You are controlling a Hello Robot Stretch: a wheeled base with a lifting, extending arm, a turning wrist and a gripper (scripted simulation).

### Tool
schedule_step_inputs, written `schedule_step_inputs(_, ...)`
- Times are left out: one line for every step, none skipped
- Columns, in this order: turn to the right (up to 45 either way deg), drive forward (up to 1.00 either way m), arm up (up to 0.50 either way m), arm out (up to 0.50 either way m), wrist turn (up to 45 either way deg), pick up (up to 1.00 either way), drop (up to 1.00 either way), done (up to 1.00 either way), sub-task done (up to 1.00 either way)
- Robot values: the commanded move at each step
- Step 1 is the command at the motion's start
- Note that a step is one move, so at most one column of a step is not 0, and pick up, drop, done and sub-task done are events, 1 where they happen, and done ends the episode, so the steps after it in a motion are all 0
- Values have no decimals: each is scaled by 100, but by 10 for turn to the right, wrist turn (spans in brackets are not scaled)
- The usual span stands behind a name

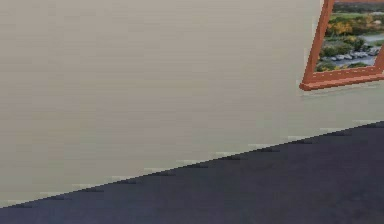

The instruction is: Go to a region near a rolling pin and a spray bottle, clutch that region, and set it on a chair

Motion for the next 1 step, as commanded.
schedule_step_inputs(0,0,0,0,450,0,0,0,0)
